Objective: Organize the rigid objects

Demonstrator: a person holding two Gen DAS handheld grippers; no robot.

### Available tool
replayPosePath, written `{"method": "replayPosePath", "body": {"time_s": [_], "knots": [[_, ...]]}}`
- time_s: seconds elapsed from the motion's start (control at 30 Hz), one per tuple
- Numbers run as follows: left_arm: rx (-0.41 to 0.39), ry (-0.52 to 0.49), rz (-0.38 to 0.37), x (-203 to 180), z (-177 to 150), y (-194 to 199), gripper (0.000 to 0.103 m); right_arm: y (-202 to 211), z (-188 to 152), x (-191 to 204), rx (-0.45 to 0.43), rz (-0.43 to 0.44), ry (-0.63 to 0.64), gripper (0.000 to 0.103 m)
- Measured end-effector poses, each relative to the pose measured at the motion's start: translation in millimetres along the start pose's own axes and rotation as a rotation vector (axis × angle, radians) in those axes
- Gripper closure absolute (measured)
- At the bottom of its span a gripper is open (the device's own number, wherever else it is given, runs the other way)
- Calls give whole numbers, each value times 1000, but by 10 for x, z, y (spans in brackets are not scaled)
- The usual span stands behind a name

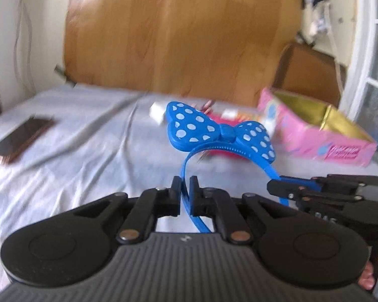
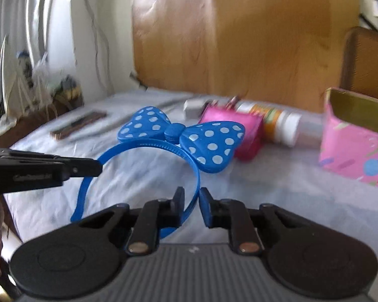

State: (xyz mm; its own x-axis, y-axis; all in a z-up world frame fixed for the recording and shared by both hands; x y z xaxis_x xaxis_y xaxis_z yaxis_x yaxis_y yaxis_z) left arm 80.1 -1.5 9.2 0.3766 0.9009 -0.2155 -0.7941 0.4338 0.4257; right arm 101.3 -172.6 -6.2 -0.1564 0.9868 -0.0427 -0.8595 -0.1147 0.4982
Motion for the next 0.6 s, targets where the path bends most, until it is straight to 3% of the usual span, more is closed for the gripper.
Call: {"method": "replayPosePath", "body": {"time_s": [0.17,0.27,0.43,0.6], "knots": [[-27,-69,-95,-445,369,-300,94,140,239,-445,-141,-125,-40,91],[-35,-120,-169,-783,585,-663,94,116,408,-927,-189,-211,-108,92],[-19,-148,-258,-1329,906,-1457,94,-98,588,-1728,-212,-356,-162,92],[39,-193,-255,-1750,1043,-2286,94,-482,712,-2450,-181,-456,-194,92]]}}
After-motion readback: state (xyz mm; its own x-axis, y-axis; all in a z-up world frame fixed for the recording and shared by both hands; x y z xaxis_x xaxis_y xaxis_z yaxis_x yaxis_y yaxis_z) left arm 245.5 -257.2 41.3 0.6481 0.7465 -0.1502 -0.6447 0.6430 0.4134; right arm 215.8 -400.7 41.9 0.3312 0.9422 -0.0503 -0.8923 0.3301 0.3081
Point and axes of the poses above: each gripper's, at about its wrist camera, not at the fingertips, and y roughly against the way its jaws point, x to its left, z to its top, the point moved 4 cm from there along -y, roughly the way its jaws point, and after that the axes turned 15 degrees about -z, right-handed, at the moved point
